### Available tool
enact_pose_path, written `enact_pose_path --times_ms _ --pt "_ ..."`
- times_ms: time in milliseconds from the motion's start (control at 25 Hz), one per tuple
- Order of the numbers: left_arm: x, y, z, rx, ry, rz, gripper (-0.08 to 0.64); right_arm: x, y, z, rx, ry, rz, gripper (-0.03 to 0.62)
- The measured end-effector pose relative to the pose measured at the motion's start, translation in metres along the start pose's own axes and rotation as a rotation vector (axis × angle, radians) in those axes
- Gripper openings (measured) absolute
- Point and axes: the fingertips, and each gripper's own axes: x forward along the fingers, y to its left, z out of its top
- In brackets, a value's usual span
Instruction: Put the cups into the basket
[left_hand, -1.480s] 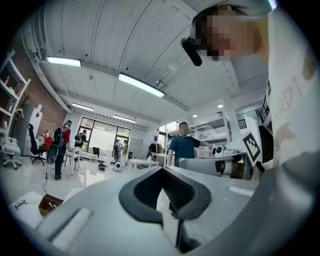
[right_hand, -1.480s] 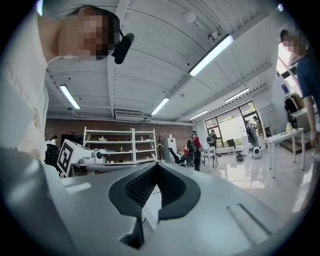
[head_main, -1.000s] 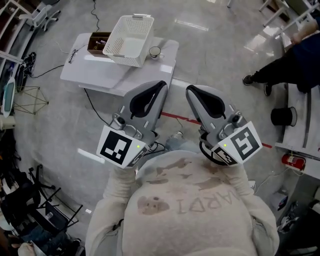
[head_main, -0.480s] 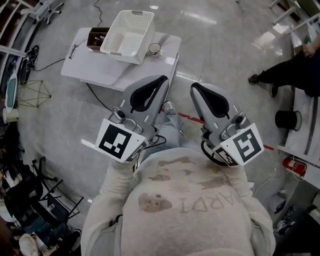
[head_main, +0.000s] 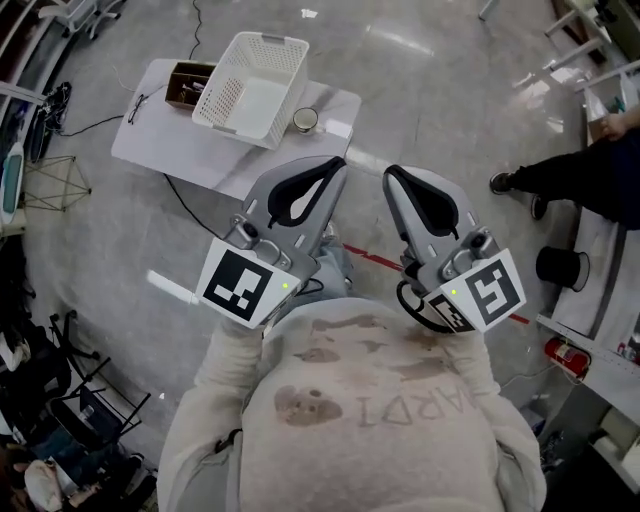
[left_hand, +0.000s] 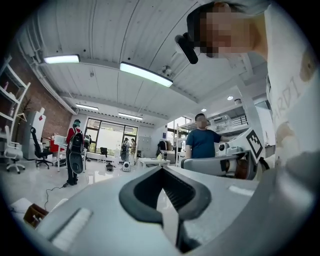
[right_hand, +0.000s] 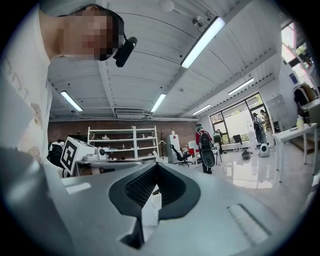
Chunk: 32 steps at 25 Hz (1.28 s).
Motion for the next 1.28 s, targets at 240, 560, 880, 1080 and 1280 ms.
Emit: enact_pose_path --times_ms 240,560,880,1080,1280 --pt "0.01 0.057 -0.003 -0.015 -0.003 0.062 0.0 0.065 -0.021 0.012 -0.01 0.005 0.061 0.028" --pt "0.002 0.122 0.003 -0.026 -0.043 0.145 0.0 0.127 -0.028 0.021 -0.041 0.025 0.11 0.028" --pt "-0.01 0.156 -0.006 -0.059 -0.053 0.257 0.0 0.171 -0.035 0.013 -0.036 0.078 0.19 0.028" --pt "-0.011 0.178 -0.012 -0.061 -0.059 0.351 0.0 0.202 -0.047 0.003 -0.03 0.11 0.278 0.028" --pt "-0.003 0.202 -0.012 -0.058 -0.065 0.469 0.0 0.24 -0.066 -0.006 -0.028 0.163 0.39 0.028"
